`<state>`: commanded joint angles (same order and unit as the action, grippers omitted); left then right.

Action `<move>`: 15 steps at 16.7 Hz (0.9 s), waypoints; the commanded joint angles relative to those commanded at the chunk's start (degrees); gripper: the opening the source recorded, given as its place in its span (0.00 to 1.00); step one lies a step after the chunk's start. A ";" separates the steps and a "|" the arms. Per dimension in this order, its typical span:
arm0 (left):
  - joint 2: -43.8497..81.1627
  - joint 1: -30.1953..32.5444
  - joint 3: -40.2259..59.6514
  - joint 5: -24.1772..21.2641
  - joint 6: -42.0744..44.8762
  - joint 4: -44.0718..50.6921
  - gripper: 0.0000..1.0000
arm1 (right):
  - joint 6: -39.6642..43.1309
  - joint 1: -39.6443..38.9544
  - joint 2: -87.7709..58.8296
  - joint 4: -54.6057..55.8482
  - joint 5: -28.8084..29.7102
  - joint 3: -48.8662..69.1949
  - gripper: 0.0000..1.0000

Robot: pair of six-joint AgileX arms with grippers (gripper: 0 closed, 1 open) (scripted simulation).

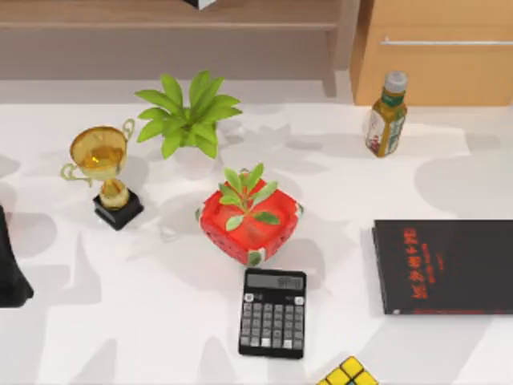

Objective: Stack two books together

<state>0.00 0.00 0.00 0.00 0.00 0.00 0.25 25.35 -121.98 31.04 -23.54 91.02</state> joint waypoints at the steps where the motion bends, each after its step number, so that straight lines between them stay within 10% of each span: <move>1: 0.00 0.00 0.00 0.00 0.00 0.00 1.00 | 0.00 0.00 0.00 0.00 0.00 0.00 0.00; 15: 0.00 0.00 0.00 0.00 0.00 0.00 1.00 | -0.55 0.48 2.86 -0.75 -0.27 -1.59 0.00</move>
<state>0.00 0.00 0.00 0.00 0.00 0.00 -0.30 25.83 -119.13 30.29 -23.82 89.42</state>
